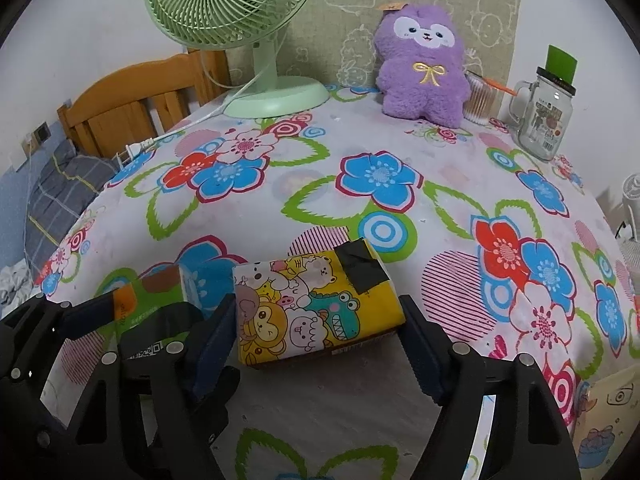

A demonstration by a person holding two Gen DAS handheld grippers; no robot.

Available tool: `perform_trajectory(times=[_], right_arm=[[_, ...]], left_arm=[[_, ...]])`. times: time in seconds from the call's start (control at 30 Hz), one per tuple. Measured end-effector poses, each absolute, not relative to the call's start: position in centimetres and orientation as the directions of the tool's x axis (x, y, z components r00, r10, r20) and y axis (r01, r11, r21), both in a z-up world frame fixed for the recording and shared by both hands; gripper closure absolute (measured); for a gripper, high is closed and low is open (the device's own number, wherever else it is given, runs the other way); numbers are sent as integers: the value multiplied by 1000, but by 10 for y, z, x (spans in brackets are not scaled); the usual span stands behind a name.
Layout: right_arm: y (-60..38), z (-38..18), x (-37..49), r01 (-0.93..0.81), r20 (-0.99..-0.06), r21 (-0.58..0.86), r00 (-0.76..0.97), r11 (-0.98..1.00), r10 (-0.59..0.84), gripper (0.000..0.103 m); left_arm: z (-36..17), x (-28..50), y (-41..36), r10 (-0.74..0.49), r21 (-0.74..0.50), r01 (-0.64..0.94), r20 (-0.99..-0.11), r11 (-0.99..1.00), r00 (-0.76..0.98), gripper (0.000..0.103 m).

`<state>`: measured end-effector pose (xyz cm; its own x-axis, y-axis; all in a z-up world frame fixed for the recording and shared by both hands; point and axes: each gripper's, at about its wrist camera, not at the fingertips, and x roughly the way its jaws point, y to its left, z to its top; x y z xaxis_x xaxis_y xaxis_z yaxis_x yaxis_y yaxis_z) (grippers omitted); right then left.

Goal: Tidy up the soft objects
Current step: 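Grasp the yellow cartoon tissue pack with the right tool while the left tool grasps the green pack, then lift and carry both tissue packs with both tools to the gift box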

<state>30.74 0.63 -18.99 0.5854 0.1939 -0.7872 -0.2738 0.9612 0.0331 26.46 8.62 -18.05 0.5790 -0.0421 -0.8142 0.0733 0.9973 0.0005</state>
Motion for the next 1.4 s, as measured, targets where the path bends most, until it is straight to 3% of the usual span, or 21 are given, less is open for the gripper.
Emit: perform_trajectory(times=[1.4], right_arm=[[-51,-124,217,-174,-706,27,694,984,142,25]], left_arm=[[-126,194,35,-101,-5,144,-739,989,666,15]])
